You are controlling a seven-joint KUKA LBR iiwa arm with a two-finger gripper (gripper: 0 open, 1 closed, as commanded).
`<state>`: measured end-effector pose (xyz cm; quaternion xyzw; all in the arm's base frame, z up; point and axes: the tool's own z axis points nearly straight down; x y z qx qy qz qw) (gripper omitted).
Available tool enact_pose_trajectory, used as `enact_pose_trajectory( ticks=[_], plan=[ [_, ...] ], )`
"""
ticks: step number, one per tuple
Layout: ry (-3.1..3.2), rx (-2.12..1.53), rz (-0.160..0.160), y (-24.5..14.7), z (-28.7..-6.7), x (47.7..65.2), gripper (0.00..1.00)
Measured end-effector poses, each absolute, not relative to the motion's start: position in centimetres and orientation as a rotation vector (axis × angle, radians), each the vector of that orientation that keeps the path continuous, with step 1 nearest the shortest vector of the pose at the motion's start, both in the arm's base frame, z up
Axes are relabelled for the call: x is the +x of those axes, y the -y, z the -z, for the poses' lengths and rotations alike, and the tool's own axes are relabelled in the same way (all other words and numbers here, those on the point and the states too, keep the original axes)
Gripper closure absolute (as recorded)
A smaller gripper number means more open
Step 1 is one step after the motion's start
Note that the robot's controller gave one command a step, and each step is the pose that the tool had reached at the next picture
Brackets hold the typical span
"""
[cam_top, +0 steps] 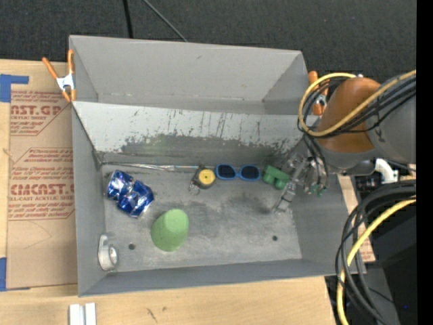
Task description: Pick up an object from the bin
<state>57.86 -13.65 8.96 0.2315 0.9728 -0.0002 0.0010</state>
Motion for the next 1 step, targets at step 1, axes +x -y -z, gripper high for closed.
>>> enact_pose_trajectory(
  ticks=[1],
  plan=[
    [-3.054, 0.727, 0.001, 13.65, -8.98, 57.88, 1.0]
  ],
)
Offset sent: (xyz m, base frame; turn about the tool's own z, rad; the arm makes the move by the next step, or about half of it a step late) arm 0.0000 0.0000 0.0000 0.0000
